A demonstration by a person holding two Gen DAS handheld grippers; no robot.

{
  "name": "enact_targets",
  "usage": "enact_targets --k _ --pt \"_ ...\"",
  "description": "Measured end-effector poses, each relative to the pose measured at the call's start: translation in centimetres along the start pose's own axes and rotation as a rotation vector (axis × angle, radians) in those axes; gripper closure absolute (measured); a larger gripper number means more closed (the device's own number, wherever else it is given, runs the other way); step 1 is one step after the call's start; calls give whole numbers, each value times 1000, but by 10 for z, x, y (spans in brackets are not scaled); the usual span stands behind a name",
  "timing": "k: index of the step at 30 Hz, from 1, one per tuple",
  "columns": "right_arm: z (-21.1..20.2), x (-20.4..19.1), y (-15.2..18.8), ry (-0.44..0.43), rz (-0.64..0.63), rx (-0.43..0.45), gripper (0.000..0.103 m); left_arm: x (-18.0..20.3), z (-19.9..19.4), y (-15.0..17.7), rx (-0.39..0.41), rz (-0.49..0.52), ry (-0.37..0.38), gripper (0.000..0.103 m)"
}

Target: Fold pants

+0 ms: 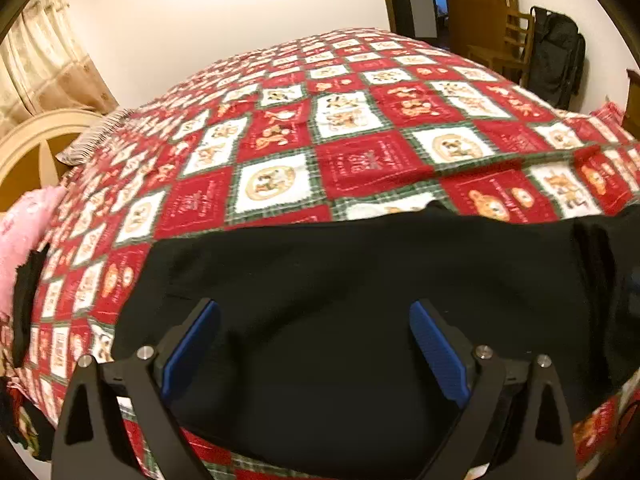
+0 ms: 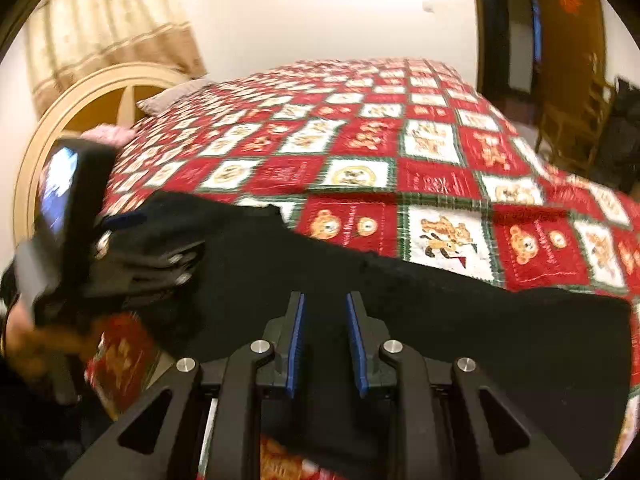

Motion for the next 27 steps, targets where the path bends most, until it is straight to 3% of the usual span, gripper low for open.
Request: enact_targets --k 2,4,8,15,21,27 --pt "19 -4 3 4 -2 -53 80 -3 0 0 3 24 -37 5" --pt "27 -11 1 -23 -1 -55 81 -7 0 1 0 25 -47 5" --pt "31 -16 0 11 -13 -53 80 -20 1 2 -1 -25 -39 5" --pt "-10 -24 -11 -48 62 72 80 -41 4 2 -4 -95 -44 5" --pt "-44 -54 -4 -68 -24 156 80 -70 -2 2 42 -181 -14 5" --pt "-57 -77 2 -55 -121 201 80 -127 -8 8 100 -306 -45 5"
Point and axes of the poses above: each gripper's, at about its wrist camera, not at the fingertips, and z roughly the way its jaws point, x to its right, y to its underside, the point moved 9 cm from there along z, roughly the way its jaws point, and after that the axes turned 14 degrees about y, right-handed, at the moved point
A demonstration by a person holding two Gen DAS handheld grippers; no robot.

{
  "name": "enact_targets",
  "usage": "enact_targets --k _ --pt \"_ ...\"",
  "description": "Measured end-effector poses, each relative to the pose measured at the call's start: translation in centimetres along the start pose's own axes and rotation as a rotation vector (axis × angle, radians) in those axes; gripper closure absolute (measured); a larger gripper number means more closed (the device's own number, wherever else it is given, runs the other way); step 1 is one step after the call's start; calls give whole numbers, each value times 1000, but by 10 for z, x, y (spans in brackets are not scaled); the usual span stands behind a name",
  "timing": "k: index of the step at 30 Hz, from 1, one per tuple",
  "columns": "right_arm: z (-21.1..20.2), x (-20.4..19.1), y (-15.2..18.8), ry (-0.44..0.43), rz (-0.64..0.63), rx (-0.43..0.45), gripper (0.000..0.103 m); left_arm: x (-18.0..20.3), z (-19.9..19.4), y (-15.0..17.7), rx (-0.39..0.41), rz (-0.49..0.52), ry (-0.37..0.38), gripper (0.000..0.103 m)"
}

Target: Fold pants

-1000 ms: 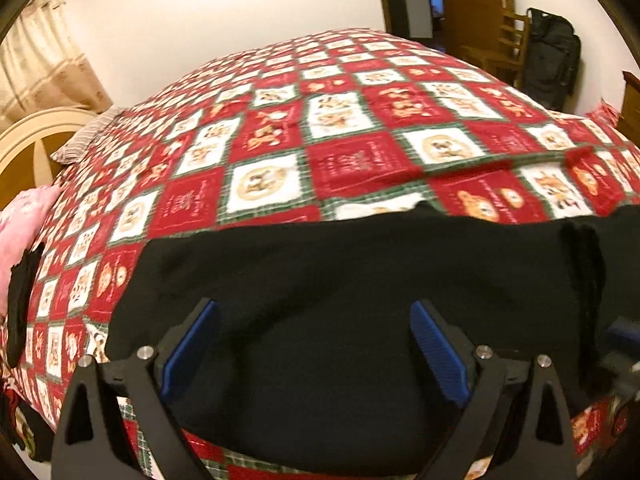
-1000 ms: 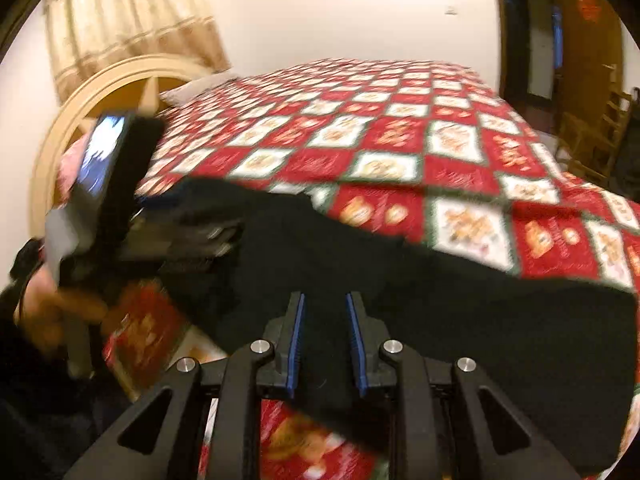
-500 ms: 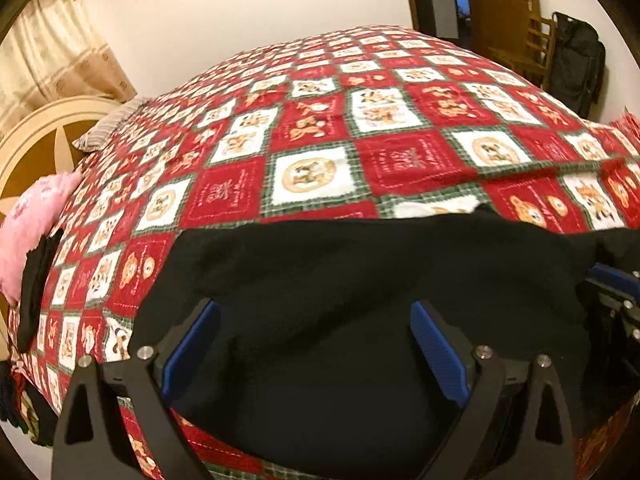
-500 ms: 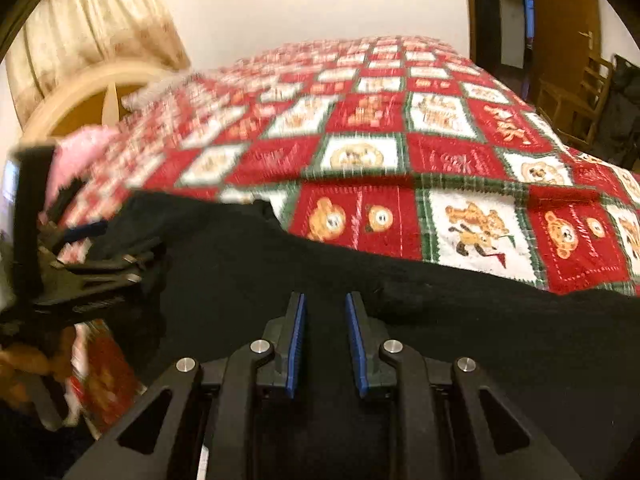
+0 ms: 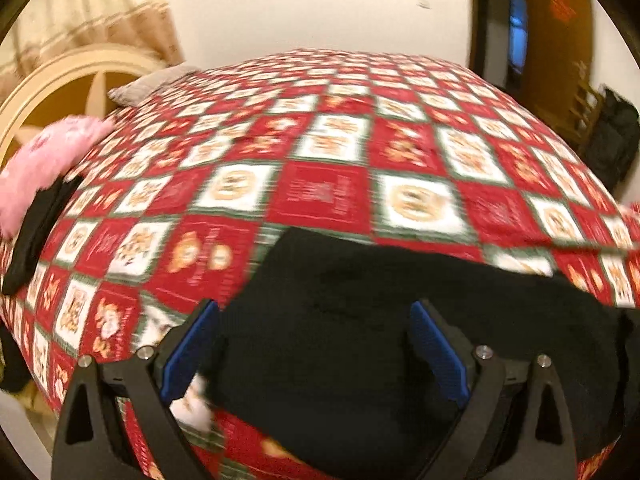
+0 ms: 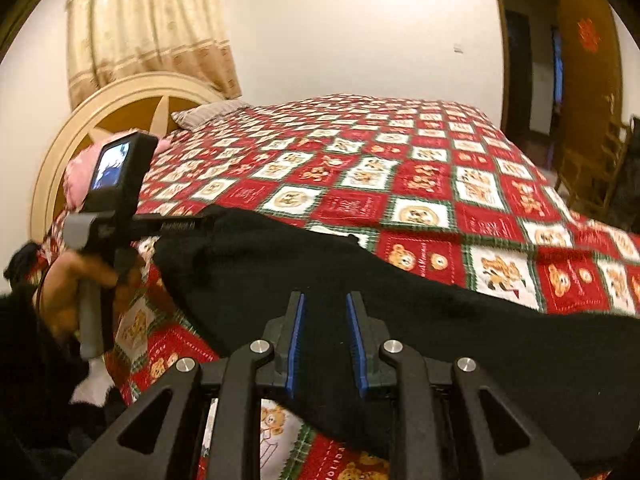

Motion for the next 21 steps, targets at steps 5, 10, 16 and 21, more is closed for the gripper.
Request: enact_targets --k 5,10,16,21 --pt "0 -7 5 -23 -15 -15 71 -31 19 5 -19 -148 38 6" --pt "-1 -4 5 -16 -5 -14 59 -29 34 17 -53 -189 77 7" --pt "-2 1 4 -10 26 -16 59 -26 31 17 -48 -162 76 19" --pt "-1 7 5 -4 61 -30 59 -19 28 16 -47 -126 89 43"
Point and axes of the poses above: each gripper's, at about its wrist camera, not at the fingertips, and z roughly the way its jaws point, x to its right, y to its underside, the point moved 9 cm from there along z, roughly the way its jaws point, and after that the axes turned 14 degrees about y, right-handed, at the moved point
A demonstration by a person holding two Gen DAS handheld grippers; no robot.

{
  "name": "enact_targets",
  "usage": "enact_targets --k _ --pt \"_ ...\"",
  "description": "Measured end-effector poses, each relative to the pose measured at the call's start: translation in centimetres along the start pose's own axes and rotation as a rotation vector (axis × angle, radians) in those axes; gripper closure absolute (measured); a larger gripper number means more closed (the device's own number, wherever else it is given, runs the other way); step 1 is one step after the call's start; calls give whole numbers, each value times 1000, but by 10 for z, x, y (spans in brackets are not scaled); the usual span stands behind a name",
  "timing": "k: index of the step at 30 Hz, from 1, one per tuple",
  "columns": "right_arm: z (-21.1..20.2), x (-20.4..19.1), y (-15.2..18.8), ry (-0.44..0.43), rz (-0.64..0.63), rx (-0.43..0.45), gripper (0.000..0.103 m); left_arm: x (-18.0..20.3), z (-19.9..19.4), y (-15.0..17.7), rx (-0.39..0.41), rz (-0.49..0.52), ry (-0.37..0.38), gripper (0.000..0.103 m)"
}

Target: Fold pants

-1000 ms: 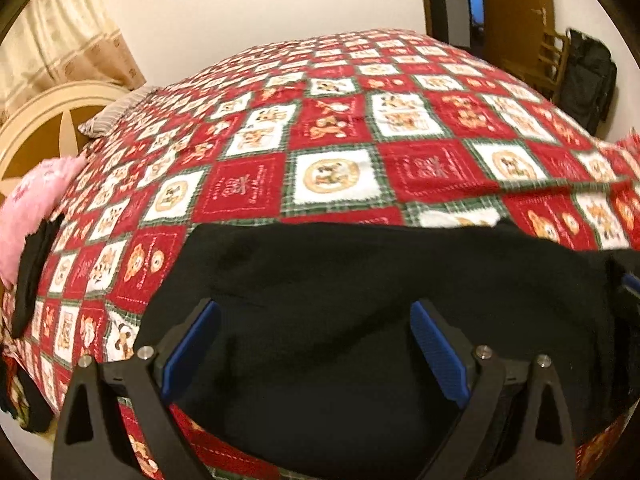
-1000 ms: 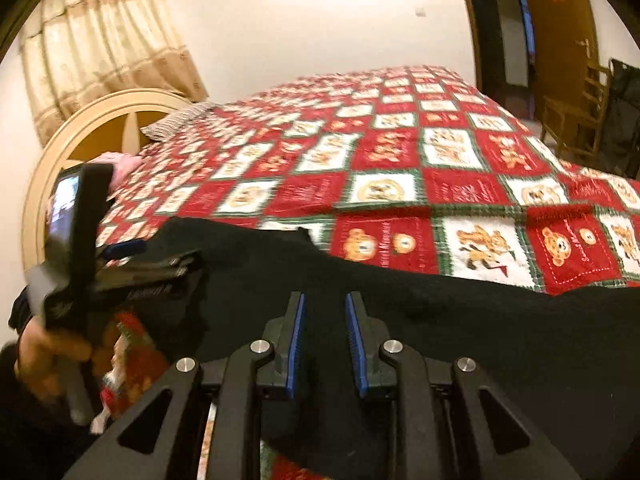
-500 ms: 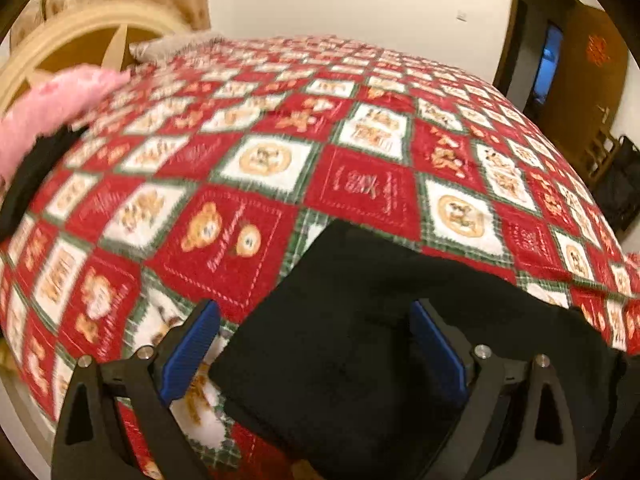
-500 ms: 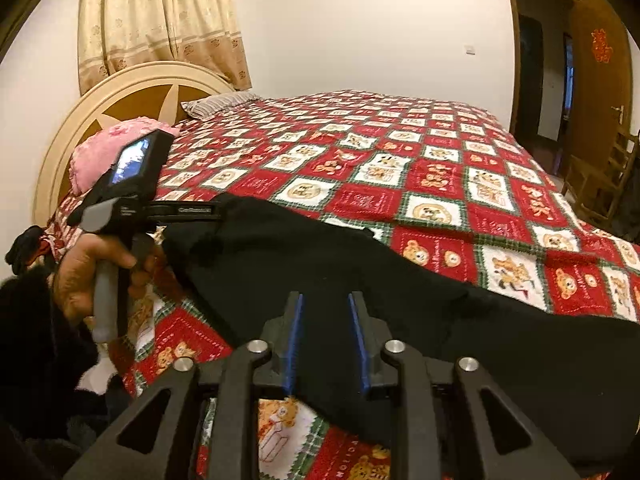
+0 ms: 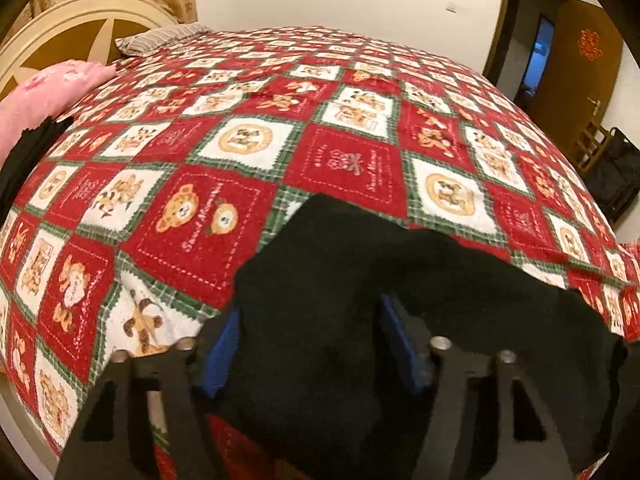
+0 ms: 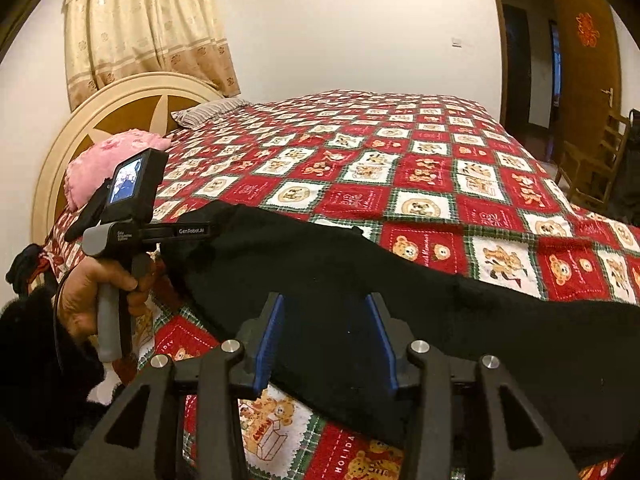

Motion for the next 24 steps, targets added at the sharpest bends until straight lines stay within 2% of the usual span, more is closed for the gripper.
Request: enact_targets --k 3,16,24 --pt "0 4 1 2 19 -9 59 4 0 0 -1 13 2 50" --pt "4 7 4 26 21 -30 59 5 0 0 -10 -2 4 52" --pt "8 21 6 67 66 -55 59 8 0 1 -19 8 5 62"
Point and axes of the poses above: each gripper's, at about its wrist camera, not at the fingertips, and z roughly the way its jaws point, x to its right, y to its underside, the point moved 9 cm from there along z, roughly the way its jaws point, and after that the axes turned 14 degrees about y, right-handed, at the moved point
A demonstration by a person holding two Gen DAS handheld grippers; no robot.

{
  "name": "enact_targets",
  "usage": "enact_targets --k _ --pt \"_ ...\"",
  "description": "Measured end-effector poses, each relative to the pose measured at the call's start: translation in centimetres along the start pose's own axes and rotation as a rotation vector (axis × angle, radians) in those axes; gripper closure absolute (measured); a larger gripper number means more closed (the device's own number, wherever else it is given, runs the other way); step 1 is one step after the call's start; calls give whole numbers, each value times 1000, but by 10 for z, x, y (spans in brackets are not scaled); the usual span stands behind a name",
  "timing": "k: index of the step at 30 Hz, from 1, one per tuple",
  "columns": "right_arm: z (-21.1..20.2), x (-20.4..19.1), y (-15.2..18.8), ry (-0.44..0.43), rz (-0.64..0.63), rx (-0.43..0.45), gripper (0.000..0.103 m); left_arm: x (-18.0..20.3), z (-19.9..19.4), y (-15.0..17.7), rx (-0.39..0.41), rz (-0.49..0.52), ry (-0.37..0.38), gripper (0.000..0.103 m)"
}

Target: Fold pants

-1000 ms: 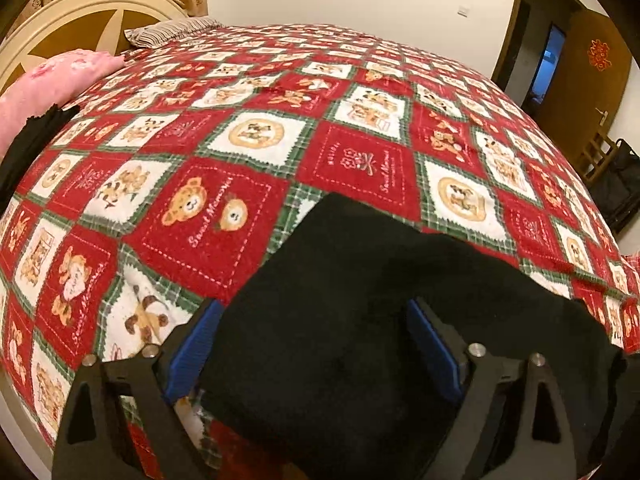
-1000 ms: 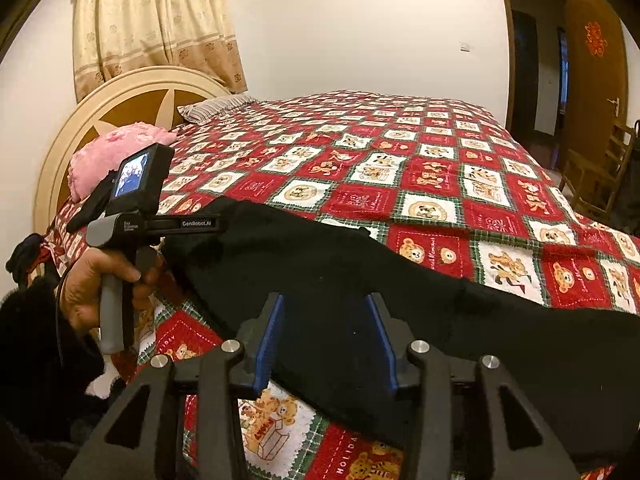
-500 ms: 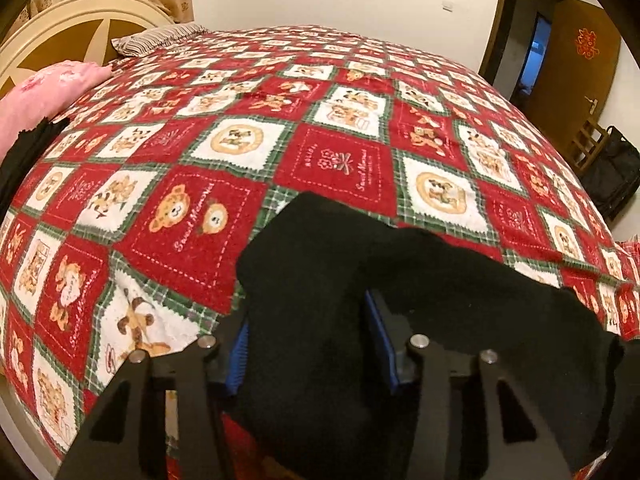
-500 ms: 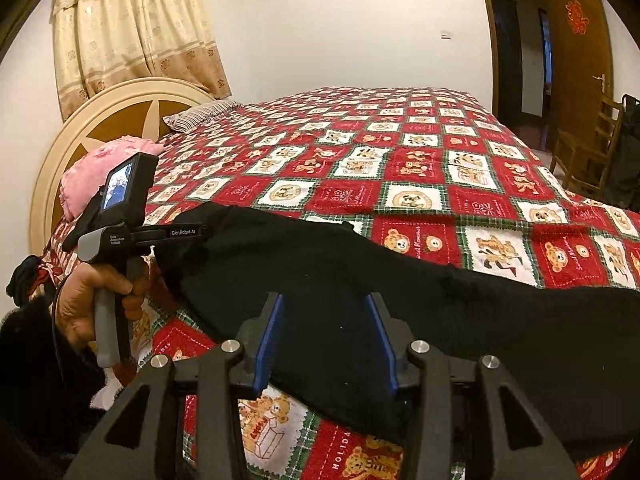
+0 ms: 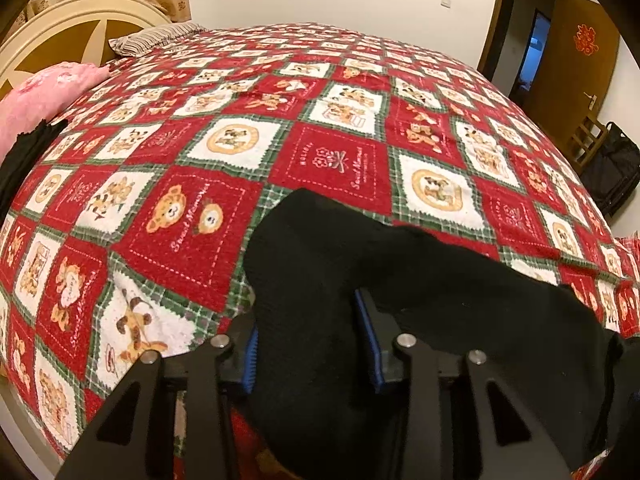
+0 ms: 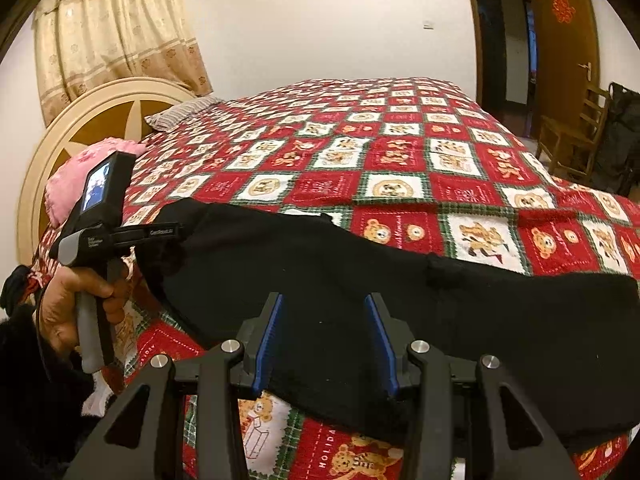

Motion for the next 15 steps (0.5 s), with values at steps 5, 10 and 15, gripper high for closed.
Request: enact_targets --k 5,10,15 --pt "1 7 1 16 22 -6 59 3 -1 0 -3 14 -9 68" --pt "2 16 1 34 48 -13 59 6 -2 -1 -8 23 -9 74" --pt "6 41 -1 83 127 -31 59 9 -4 -1 -8 38 -24 77"
Point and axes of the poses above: each gripper's, at about its wrist camera, not at the fingertips, and z roughly the way its jaws point, x to its right, y to its underside, the point moved 9 cm from there along z, roughly the way its jaws point, and after that the axes turned 14 degrees about y, right-handed, at the moved point
